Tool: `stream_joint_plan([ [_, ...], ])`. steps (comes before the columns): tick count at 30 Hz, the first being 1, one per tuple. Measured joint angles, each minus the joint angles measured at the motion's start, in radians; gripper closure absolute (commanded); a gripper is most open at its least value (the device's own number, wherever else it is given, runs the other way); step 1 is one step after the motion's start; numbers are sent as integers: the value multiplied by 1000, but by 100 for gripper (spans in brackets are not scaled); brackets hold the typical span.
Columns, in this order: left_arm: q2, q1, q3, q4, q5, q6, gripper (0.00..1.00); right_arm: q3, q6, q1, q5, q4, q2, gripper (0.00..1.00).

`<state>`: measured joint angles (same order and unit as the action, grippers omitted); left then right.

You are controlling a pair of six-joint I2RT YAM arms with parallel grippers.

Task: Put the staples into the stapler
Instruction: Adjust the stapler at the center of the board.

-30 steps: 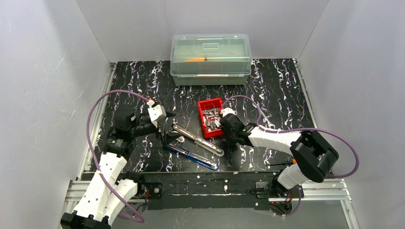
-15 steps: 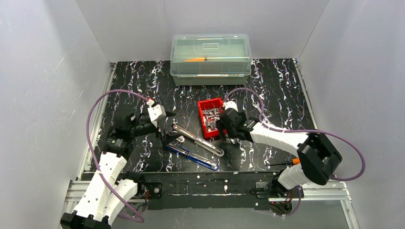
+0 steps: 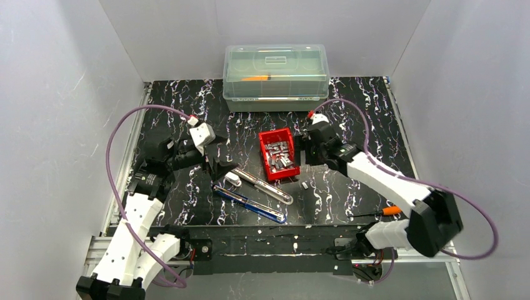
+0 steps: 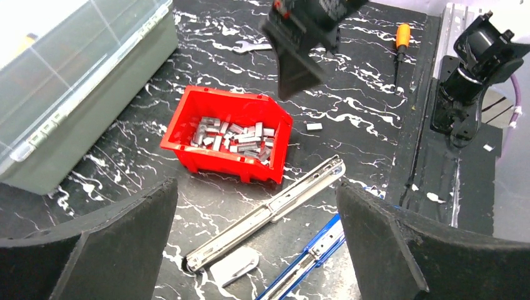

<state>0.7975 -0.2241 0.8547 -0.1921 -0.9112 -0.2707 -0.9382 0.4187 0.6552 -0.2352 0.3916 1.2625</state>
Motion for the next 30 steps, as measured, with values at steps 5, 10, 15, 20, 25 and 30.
stream_joint_plan([
  [5, 44, 0, 5, -45, 56, 31, 2, 35, -16, 3, 29, 89, 97, 3],
  [10, 117, 0, -7, -54, 107, 19, 2, 56, -68, 59, 11, 103, 48, 7],
  [15, 233, 0, -23, -38, 120, -47, 2, -18, -108, 85, -16, 84, 115, 15],
  [20, 340, 2, -13, -131, 110, -277, 2, -132, -132, 84, -47, 51, 259, 16],
  [25, 315, 3, -14, -327, 64, -572, 2, -182, -148, 84, -51, 43, 282, 19],
  [30, 203, -1, -98, -398, 31, -820, 2, -200, -163, 83, -67, 23, 277, 22],
])
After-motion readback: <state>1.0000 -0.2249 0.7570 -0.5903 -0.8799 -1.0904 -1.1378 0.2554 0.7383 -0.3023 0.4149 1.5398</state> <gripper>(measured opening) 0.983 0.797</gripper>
